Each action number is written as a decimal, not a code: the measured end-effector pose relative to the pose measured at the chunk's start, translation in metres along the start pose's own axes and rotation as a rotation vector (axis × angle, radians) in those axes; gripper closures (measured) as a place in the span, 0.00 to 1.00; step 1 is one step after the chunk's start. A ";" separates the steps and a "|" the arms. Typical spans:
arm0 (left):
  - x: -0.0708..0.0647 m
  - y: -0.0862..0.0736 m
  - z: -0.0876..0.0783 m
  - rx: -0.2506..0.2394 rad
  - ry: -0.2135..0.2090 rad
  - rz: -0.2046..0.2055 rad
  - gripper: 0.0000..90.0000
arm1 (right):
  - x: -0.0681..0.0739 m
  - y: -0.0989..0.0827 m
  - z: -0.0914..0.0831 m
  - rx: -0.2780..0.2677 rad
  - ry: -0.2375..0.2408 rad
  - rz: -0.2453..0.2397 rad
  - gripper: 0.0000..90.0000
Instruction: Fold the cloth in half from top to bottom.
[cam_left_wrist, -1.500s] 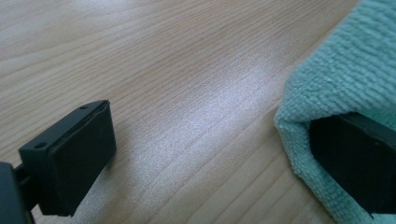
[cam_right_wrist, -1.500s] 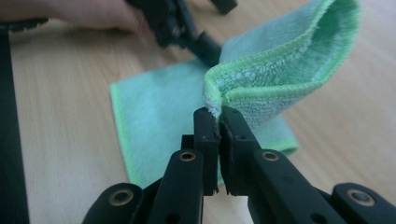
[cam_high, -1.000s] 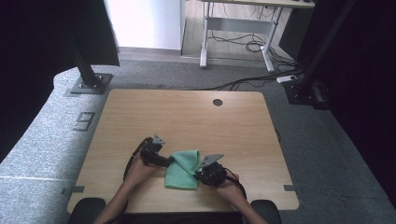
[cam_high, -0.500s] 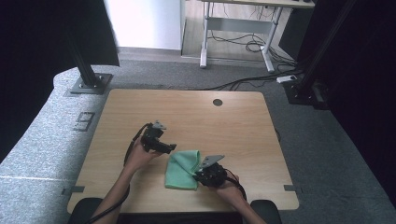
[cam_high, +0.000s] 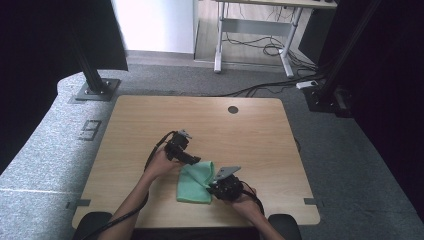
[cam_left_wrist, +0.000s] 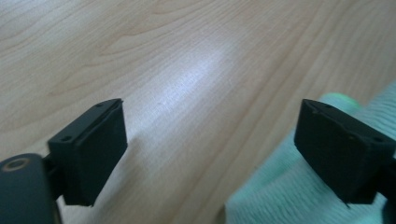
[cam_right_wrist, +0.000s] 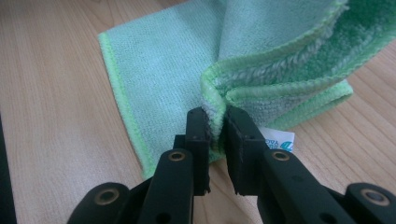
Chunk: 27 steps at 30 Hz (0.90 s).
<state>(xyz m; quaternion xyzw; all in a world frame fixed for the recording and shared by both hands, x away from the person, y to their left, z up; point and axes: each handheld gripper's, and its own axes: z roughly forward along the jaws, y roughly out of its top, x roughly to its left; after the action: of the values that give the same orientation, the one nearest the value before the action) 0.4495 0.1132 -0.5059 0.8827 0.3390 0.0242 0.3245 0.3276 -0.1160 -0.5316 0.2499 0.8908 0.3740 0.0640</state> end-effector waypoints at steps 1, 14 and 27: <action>-0.001 -0.002 -0.002 -0.003 -0.006 -0.001 0.12 | 0.000 0.000 0.000 -0.001 0.000 -0.002 0.86; -0.007 -0.041 -0.022 0.015 0.002 0.011 0.12 | 0.003 -0.003 -0.015 -0.020 -0.024 0.003 0.69; -0.030 -0.027 -0.047 -0.079 0.093 0.102 0.12 | -0.018 -0.002 -0.038 -0.081 -0.087 0.080 0.51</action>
<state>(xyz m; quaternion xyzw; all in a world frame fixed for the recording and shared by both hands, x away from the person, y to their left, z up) 0.3982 0.1358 -0.4799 0.8833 0.3072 0.0948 0.3412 0.3311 -0.1498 -0.5070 0.2986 0.8606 0.4008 0.0979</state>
